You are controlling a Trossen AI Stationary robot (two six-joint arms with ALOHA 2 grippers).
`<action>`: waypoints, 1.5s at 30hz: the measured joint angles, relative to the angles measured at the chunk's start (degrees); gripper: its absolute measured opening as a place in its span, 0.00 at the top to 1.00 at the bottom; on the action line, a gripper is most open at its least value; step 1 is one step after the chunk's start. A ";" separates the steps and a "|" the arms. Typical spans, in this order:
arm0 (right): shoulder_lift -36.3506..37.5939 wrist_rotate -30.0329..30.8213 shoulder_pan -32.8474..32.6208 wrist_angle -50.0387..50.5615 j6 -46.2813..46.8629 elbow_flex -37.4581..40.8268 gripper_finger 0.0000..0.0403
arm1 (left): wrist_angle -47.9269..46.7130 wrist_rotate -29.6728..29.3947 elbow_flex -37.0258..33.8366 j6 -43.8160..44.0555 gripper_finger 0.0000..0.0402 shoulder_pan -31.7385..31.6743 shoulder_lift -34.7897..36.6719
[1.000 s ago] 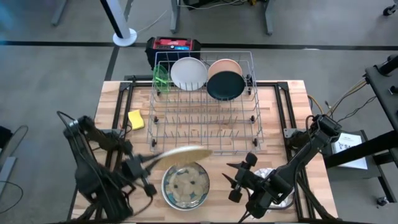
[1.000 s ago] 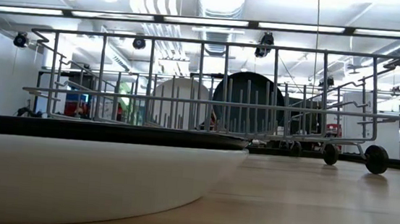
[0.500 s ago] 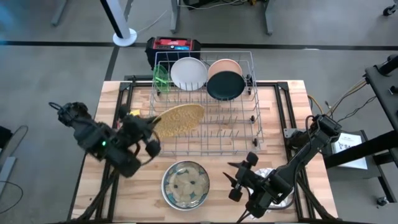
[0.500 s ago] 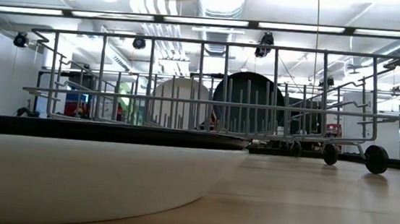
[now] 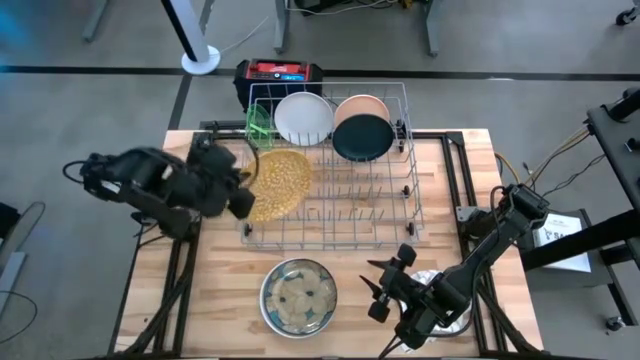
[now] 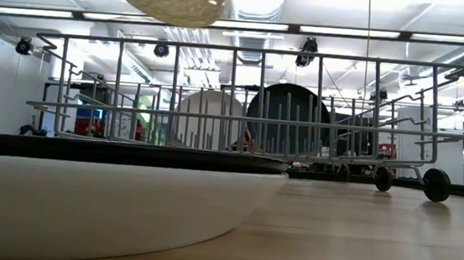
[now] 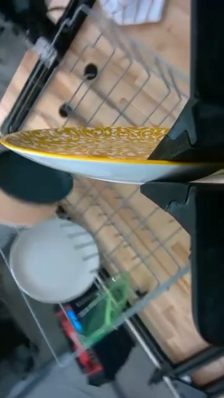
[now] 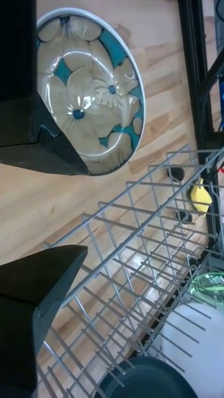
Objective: Sort dishes
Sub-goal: Put the yellow plate into the dish rack
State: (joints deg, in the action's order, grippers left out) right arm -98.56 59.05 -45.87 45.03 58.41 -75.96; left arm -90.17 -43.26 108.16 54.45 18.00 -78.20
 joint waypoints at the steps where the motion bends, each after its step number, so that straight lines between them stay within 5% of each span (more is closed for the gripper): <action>1: 0.00 0.00 0.00 -0.01 0.03 0.02 0.54 | -0.08 0.95 0.00 -0.06 1.00 -1.70 0.61; 13: 0.00 -0.11 0.02 -0.24 0.22 0.02 0.54 | 0.15 4.55 -0.14 -2.92 1.00 -12.16 2.58; 25: 0.00 -0.53 0.00 -0.39 0.22 0.02 0.54 | 0.11 3.16 -9.06 -0.31 1.00 -13.27 2.50; 45: -0.02 -0.53 0.02 -0.76 0.27 0.44 0.54 | 0.28 0.49 -10.23 10.16 1.00 -13.07 -1.67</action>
State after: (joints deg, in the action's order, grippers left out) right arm -98.59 58.52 -45.84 44.27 58.68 -75.52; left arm -89.89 -42.76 97.93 64.61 4.93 -79.87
